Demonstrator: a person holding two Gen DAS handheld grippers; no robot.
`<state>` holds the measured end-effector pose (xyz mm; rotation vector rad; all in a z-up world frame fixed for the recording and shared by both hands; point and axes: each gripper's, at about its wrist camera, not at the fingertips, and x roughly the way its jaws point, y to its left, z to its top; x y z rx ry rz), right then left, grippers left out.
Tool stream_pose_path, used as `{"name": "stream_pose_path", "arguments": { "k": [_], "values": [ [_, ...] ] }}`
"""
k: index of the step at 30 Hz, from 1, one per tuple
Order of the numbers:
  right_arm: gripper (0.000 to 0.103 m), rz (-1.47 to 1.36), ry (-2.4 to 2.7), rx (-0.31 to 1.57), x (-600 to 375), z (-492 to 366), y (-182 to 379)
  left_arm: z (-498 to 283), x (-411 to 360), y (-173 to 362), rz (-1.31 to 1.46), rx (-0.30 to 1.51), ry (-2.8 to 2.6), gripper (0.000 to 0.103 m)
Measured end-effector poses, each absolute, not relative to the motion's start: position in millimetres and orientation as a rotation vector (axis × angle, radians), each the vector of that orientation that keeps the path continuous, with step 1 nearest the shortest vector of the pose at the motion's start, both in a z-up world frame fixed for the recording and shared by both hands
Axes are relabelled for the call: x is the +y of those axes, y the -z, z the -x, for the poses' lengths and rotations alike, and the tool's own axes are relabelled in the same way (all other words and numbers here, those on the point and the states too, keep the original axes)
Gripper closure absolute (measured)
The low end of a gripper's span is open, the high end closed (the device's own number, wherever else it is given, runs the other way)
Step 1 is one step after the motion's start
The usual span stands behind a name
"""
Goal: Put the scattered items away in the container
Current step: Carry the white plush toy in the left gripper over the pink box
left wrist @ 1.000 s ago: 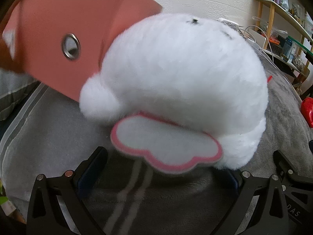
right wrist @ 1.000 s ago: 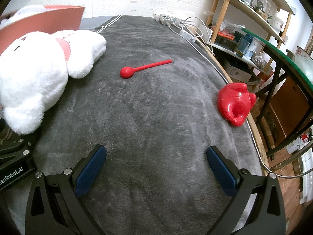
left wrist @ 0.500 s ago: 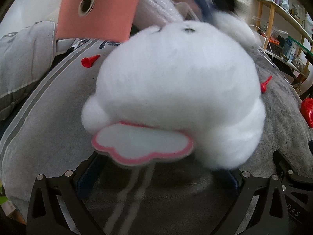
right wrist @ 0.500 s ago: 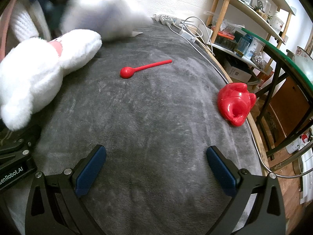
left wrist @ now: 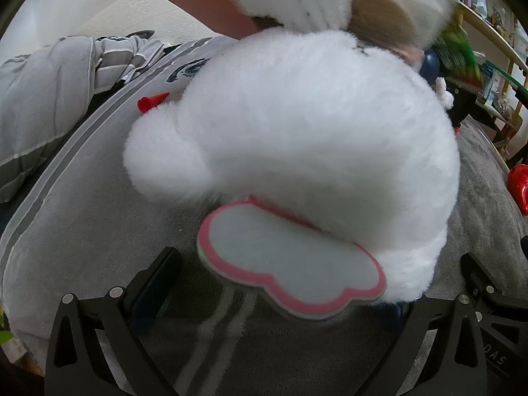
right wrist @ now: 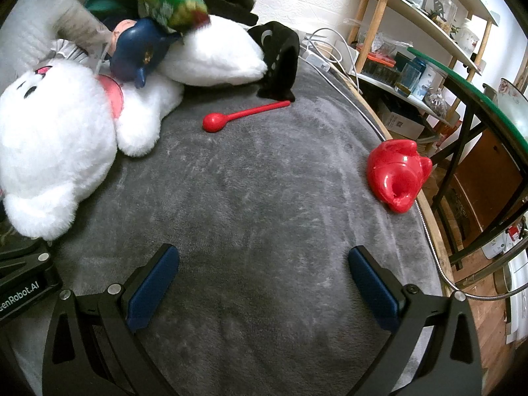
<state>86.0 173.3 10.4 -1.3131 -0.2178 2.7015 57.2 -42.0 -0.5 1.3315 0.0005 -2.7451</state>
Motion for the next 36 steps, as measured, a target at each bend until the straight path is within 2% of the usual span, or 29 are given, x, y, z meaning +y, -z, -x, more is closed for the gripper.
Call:
{"name": "stream_pose_path", "arguments": {
  "k": [36],
  "values": [
    [0.000,1.311,-2.702,-0.218,173,-86,-9,-40,-31,14,-1.333,0.003,2.745,0.000]
  ]
}}
